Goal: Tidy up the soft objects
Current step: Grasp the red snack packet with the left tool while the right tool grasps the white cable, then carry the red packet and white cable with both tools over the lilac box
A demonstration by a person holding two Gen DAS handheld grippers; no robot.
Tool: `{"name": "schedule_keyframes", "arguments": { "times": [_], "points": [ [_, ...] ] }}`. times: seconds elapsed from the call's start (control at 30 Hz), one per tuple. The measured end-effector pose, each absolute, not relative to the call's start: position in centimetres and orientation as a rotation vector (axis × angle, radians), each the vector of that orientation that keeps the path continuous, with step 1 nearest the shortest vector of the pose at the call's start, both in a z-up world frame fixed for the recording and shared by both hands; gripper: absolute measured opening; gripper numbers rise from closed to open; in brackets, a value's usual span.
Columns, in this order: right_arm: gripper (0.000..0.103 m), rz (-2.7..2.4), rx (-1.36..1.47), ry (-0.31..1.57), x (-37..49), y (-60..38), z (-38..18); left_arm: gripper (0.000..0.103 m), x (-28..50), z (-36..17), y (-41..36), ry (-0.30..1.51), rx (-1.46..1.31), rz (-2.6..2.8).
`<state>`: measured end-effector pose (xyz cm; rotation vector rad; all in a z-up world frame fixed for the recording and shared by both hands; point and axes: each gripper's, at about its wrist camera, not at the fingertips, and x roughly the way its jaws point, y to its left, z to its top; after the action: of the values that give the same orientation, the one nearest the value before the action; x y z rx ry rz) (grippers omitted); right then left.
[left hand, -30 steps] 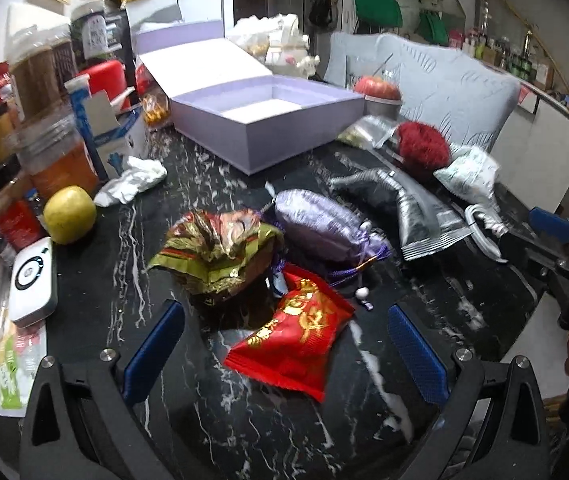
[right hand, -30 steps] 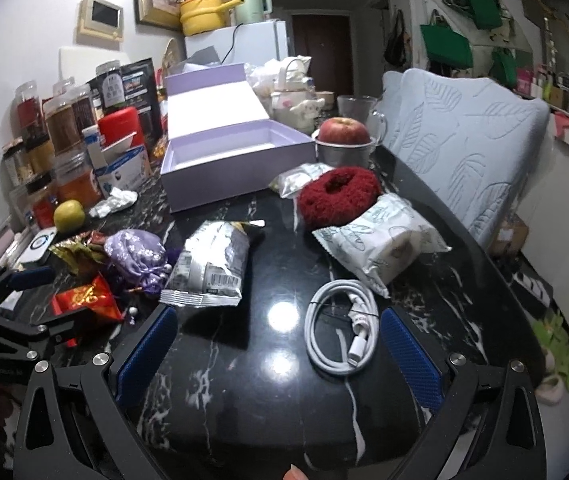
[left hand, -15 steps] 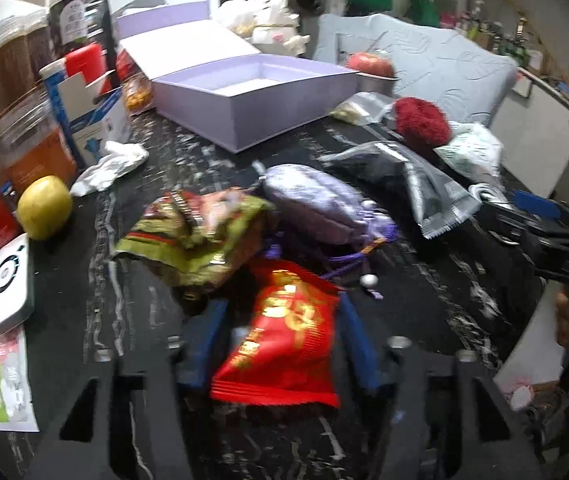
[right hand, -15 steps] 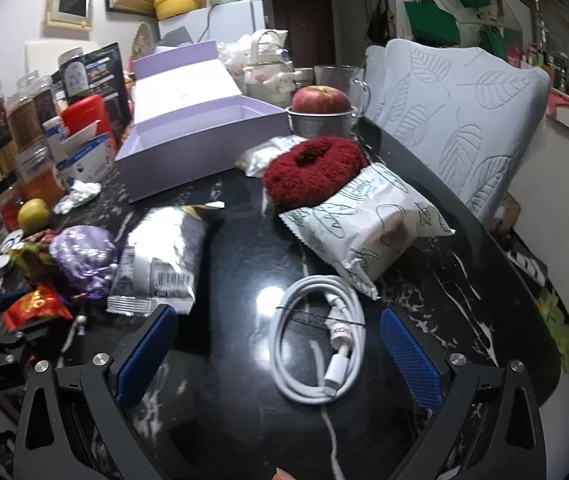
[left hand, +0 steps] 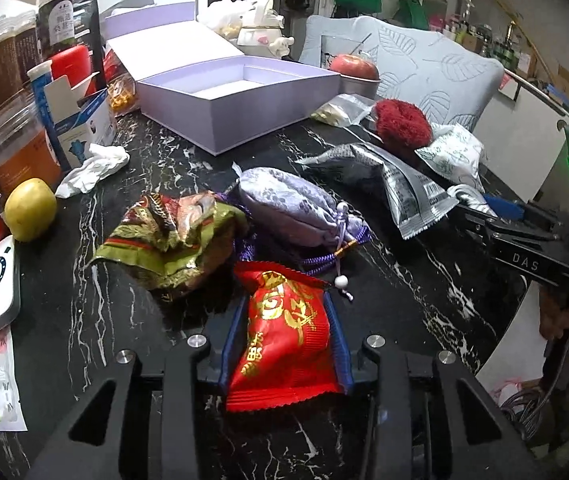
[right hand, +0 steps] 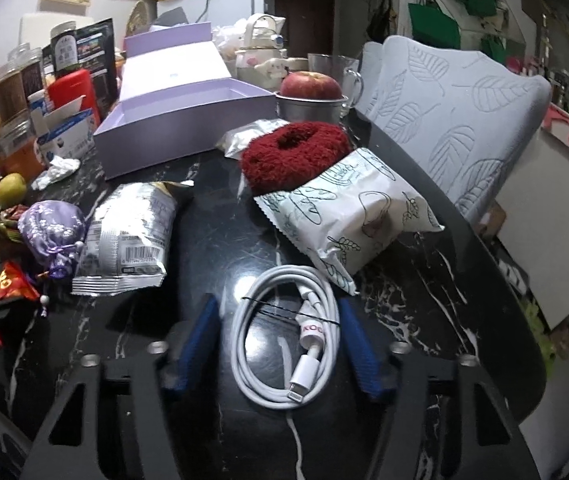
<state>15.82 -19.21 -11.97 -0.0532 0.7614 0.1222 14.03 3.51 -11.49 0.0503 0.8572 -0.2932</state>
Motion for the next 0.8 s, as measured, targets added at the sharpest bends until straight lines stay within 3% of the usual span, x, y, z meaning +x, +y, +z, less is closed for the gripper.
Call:
{"name": "schedule_keyframes", "arguments": {
  "times": [0.5,0.8],
  "points": [
    [0.049,0.176,-0.016,0.747,14.1,-19.8,-11.0,0.038,13.4,-9.6,2.2,0.802,0.038,-0.345],
    [0.049,0.208,0.012,0.683,11.7,-19.4,-7.6,0.038,12.6,-5.8,1.7,0.711,0.059,-0.359]
  ]
}}
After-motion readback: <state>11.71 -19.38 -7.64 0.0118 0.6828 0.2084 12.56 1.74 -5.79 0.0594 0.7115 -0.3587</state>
